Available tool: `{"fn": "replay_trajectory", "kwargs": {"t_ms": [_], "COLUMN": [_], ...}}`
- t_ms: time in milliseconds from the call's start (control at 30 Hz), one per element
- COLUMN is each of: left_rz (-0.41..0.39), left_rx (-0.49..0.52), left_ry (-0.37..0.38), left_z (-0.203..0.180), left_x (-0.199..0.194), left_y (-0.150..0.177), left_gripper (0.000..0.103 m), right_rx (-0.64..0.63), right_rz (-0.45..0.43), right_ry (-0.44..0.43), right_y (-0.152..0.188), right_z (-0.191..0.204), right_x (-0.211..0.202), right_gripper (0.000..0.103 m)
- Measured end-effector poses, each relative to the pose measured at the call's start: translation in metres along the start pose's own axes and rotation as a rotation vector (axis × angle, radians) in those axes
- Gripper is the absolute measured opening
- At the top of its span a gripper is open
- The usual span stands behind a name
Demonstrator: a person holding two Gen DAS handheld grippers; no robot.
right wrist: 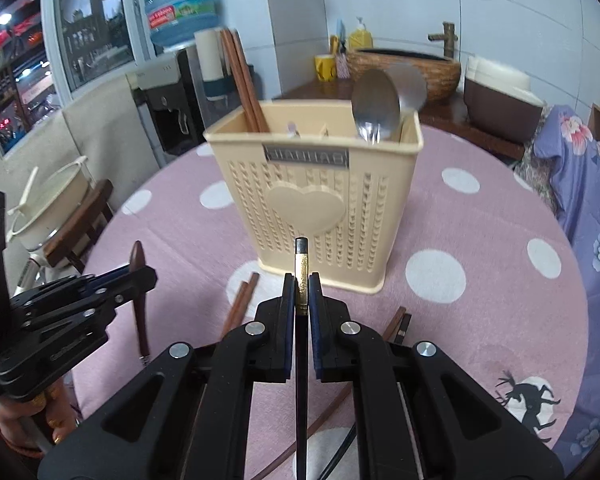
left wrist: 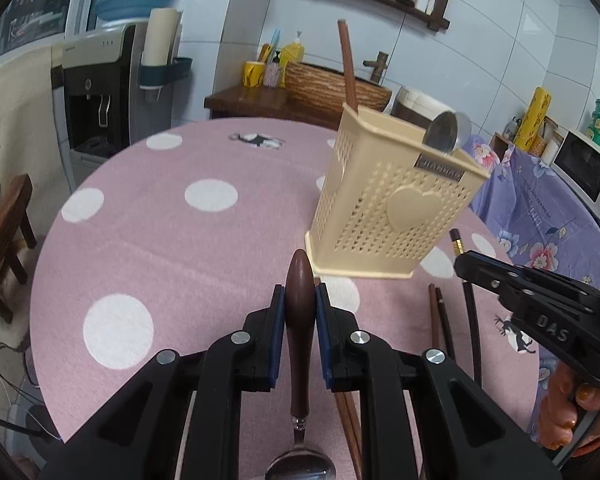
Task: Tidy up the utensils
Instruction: 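Carry the wooden spoon with the left tool while the right tool carries the black chopstick to the holder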
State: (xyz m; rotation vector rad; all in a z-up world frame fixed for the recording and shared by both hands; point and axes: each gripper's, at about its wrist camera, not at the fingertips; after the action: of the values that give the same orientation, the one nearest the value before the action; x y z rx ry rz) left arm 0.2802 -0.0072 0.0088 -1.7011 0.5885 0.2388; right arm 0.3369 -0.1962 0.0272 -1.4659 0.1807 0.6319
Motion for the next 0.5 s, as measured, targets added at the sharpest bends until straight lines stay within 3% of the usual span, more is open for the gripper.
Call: {"fn": "replay_trajectory", "kwargs": {"t_ms": [167, 500], "left_rz": [-0.061, -0.116], "left_rx": [0.01, 0.042], "left_ry": [-0.004, 0.01], "left_z": [-0.001, -0.01], "left_x": [-0.011, -0.017], "left_y": [-0.02, -0.036], "left_gripper": [0.016, 0.016], "right_rx": [-0.021, -0.031], "right_rz": [-0.071, -0.109], "right_ry": [-0.026, -0.021], "right_y": [-0.021, -0.038], "right_z": [0.006, 0.006], "right_x": [-0.033, -0.051], "right_gripper": [0.008, 0.008]}}
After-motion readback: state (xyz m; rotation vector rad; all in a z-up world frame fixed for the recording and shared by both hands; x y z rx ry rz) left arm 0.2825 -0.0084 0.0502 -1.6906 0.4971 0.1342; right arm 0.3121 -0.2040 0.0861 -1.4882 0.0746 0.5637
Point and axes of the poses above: each gripper's, at about its wrist camera, not at the fingertips, and x roughly the way its jaws point, z to its left, y to its underside, and after that the axes turned 12 degrees about -z, right-handed
